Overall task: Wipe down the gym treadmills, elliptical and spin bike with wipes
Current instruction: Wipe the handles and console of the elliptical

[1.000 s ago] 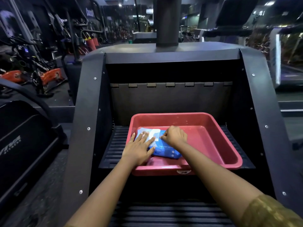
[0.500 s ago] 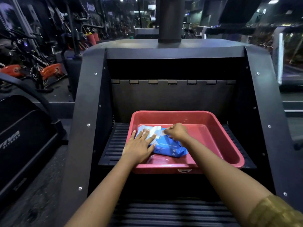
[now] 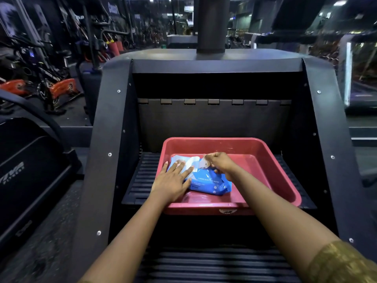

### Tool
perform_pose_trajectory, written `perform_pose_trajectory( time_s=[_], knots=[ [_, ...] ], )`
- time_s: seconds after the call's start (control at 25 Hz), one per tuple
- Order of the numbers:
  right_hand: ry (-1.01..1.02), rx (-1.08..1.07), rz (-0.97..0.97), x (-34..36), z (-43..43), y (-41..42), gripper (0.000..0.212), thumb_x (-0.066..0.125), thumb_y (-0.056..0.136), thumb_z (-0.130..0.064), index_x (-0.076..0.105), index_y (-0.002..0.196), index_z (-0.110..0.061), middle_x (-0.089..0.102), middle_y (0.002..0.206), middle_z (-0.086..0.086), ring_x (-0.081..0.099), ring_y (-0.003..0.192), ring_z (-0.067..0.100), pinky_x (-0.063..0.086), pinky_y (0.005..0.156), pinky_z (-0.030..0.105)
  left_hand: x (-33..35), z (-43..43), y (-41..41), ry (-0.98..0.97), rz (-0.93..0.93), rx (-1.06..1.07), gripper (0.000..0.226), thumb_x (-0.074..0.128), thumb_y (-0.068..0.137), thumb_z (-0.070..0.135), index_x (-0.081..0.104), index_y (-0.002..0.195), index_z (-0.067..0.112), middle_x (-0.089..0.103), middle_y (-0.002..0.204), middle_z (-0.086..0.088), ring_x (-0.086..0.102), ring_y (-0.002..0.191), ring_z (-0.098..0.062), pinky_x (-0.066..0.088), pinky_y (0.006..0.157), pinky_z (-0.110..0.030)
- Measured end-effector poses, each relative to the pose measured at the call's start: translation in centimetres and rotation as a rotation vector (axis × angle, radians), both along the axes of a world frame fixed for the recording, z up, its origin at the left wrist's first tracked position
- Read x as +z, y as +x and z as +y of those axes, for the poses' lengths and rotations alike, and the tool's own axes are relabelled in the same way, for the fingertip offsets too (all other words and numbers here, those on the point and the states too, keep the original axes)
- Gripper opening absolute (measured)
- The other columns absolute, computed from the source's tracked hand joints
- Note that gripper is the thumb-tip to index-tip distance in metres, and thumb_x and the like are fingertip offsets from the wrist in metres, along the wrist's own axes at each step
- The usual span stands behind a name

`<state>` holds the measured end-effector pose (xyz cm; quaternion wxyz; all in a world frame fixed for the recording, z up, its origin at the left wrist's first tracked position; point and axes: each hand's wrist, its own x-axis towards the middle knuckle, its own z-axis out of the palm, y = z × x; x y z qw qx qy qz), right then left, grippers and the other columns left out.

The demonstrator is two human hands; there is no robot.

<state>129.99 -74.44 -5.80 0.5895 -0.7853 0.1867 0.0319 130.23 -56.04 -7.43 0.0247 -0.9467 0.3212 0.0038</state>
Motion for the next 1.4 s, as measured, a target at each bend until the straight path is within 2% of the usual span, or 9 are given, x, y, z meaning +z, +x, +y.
perform_pose_trajectory(
  time_s=[0.12,0.28,0.48,0.64,0.76,0.96,1.16,1.32,1.4],
  knots=[
    [-0.023,-0.058,-0.091,-0.3,-0.4,0.1,0.011,0.071,0.081,-0.013,0.061,0.076,-0.016,0.057,0.062,0.004,0.046,0.053,0.014,0.033,0.046,0.021,-0.1,0.1,0.0,-0.001,0.007,-0.002,0.052,0.019,0.102,0.043,0.007,0.151,0.032,0.007,0.16,-0.002,0.0,0.147,-0.014,-0.006,0.117,-0.04],
    [-0.039,-0.168,-0.202,-0.1,-1.2,-0.6,0.003,0.069,0.082,-0.008,0.07,0.08,-0.006,0.062,0.066,0.004,0.057,0.054,0.01,0.047,0.048,0.014,-0.2,0.1,0.2,0.0,0.008,-0.005,0.052,0.018,0.102,0.043,0.006,0.151,0.032,0.007,0.16,-0.002,-0.001,0.147,-0.015,-0.006,0.118,-0.04],
    [0.099,-0.318,-0.415,1.2,-1.4,-3.4,0.011,0.061,0.086,-0.002,0.068,0.095,-0.005,0.065,0.081,0.002,0.059,0.065,0.005,0.048,0.053,0.013,-0.3,0.1,0.2,0.008,0.016,0.001,0.053,0.015,0.101,0.045,0.006,0.151,0.032,0.006,0.16,-0.002,-0.001,0.147,-0.014,-0.007,0.117,-0.04],
    [0.251,-0.359,-0.462,2.1,-1.5,-6.1,0.013,0.061,0.086,-0.004,0.066,0.098,-0.008,0.067,0.085,0.001,0.06,0.075,0.007,0.049,0.063,0.016,0.3,0.1,0.0,-0.052,0.067,-0.022,0.078,-0.003,0.079,0.059,0.007,0.151,0.032,0.007,0.16,0.0,0.002,0.146,-0.014,-0.008,0.116,-0.039],
    [0.311,-0.388,-0.491,2.9,-1.1,-7.9,0.018,0.053,0.09,0.0,0.065,0.087,-0.013,0.066,0.082,0.002,0.06,0.07,0.008,0.05,0.064,0.017,1.0,0.2,-0.2,-0.174,0.139,-0.066,0.061,0.011,0.095,0.054,0.006,0.151,0.03,0.014,0.158,0.004,0.006,0.146,-0.015,-0.005,0.115,-0.037],
    [0.158,-0.429,-0.488,2.5,-0.9,-10.0,0.04,0.043,0.082,0.01,0.063,0.06,-0.017,0.06,0.072,0.007,0.053,0.071,0.018,0.045,0.065,0.027,0.7,-1.7,-0.7,-0.407,0.337,-0.145,0.058,0.031,0.103,0.031,-0.001,0.151,0.029,0.03,0.153,-0.003,0.024,0.142,-0.02,0.005,0.115,-0.035],
    [0.293,-0.48,-0.356,2.0,-0.1,-11.1,0.014,0.052,0.086,0.007,0.058,0.093,-0.004,0.057,0.082,0.013,0.056,0.065,0.014,0.049,0.047,0.016,-0.1,-2.5,-0.6,-0.395,0.374,-0.113,0.056,0.029,0.102,0.026,0.003,0.152,0.026,0.03,0.153,-0.004,0.028,0.141,-0.02,0.004,0.116,-0.037],
    [0.353,-0.452,-0.235,2.7,1.2,-12.8,0.029,0.059,0.086,0.0,0.054,0.111,-0.013,0.063,0.09,0.014,0.059,0.05,0.008,0.046,0.041,0.018,0.7,-1.8,-2.0,-0.492,0.221,-0.165,0.052,0.036,0.101,0.032,0.022,0.149,0.017,0.028,0.154,-0.001,0.023,0.143,-0.015,0.003,0.117,-0.038],
    [0.389,-0.411,-0.207,3.0,2.0,-14.4,0.023,0.057,0.088,0.0,0.058,0.11,-0.006,0.065,0.079,0.012,0.056,0.04,0.006,0.045,0.037,0.018,0.9,-1.0,-3.5,-0.628,0.205,-0.193,0.057,0.037,0.093,0.04,0.033,0.145,0.017,0.037,0.15,-0.001,0.028,0.141,-0.017,0.006,0.117,-0.037]
  ],
)
